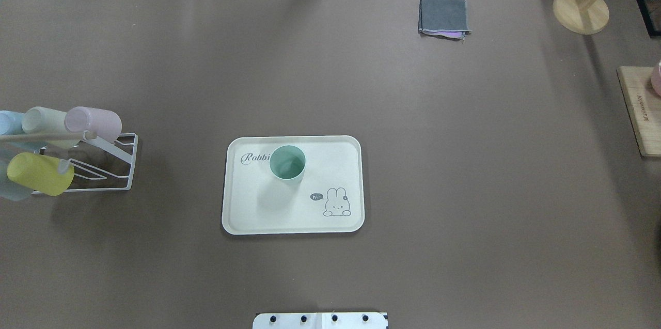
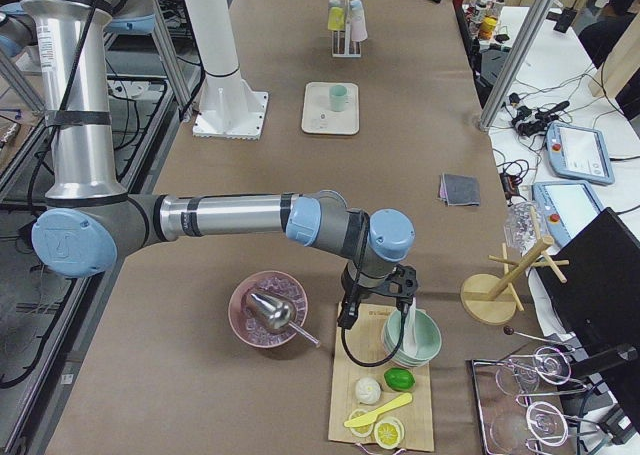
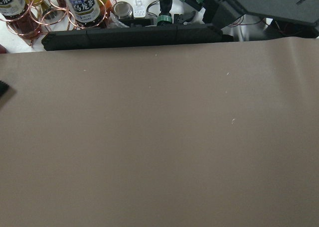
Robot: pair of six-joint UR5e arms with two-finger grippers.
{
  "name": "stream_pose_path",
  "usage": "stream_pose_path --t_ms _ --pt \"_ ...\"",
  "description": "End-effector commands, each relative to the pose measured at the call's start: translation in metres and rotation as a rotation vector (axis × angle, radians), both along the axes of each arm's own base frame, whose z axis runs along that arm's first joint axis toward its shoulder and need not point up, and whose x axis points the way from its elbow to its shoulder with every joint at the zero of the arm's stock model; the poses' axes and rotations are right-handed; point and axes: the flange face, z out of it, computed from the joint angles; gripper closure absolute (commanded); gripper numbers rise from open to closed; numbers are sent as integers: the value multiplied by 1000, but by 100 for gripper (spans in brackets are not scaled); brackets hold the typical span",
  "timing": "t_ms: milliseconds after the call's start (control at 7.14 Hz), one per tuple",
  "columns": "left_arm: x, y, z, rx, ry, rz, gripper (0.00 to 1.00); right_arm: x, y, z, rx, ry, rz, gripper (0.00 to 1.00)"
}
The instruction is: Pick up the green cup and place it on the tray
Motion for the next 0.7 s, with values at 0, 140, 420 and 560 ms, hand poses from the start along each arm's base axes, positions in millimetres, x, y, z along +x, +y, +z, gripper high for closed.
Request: stream_pose_path --t_ms 0,140,420,560 --pt "-15 56 67 -17 -19 68 3 0 0 0 -3 0 3 0" --pt "-17 88 88 -35 -21 77 3 0 0 0 -3 0 3 0" --pt "-17 125 117 -64 -21 94 3 0 0 0 -1 0 2 0" --pt "-17 134 129 -89 -21 94 2 0 0 0 -1 0 2 0"
